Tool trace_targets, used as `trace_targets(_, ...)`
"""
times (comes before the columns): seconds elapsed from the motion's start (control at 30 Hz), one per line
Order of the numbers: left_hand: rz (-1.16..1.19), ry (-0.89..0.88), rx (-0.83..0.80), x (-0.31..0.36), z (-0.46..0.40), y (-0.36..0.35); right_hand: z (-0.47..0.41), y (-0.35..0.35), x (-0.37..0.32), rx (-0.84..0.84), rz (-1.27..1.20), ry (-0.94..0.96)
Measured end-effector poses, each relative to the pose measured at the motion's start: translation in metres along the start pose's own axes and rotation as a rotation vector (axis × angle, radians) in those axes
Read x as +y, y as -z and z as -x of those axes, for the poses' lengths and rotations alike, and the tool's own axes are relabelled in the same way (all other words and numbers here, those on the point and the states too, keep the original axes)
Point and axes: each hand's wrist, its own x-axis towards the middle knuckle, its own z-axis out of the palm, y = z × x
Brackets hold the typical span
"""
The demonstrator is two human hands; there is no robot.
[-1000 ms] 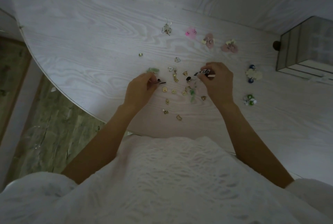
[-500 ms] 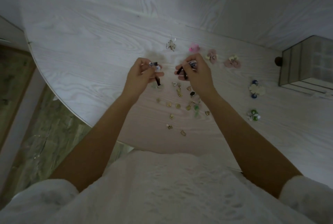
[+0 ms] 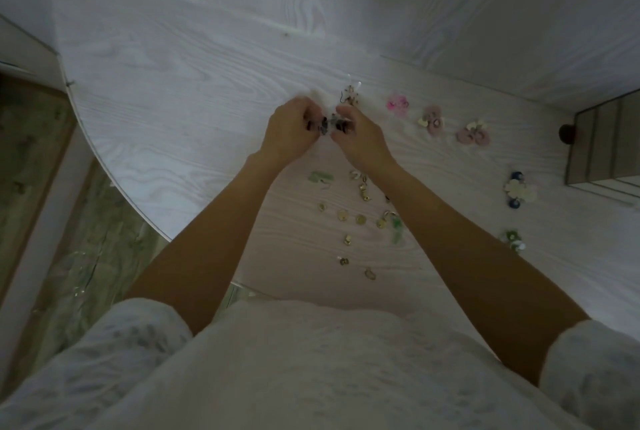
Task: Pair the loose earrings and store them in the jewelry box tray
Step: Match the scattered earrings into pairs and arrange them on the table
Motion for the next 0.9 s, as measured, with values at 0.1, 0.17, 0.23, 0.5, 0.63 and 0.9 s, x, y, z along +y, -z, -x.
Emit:
trace_targets(0.1, -0.068, -0.053, -0.007, -0.009, 0.0, 0.007, 0.008, 0.002, 0.01, 0.035, -0.003, 0.029)
trace_targets(0.17, -0.141, -0.069, -0.014, -0.016, 0.0, 0.01, 0.009, 0.005, 0.017, 0.13, 0.034, 0.062)
trace_targets(0.23, -0.222, -0.052, -0.05, -0.02, -0.003, 0.012, 0.004, 0.006, 0.023, 0.183, 0.143, 0.063)
trace_targets(0.5, -0.217, 0.001, -0.074, -0.019, -0.014, 0.006, -0.023, -0.022, 0.007, 0.145, 0.332, 0.058)
trace_targets(0.63, -0.18, 0.058, 0.108, -0.027, -0.016, 0.006, -0.035, -0.033, -0.009, 0.164, 0.269, 0.067)
trace_targets(0.9, -0.152, 0.076, 0.096, -0.028, -0.026, 0.007, -0.042, -0.038, -0.007, 0.13, 0.304, 0.107)
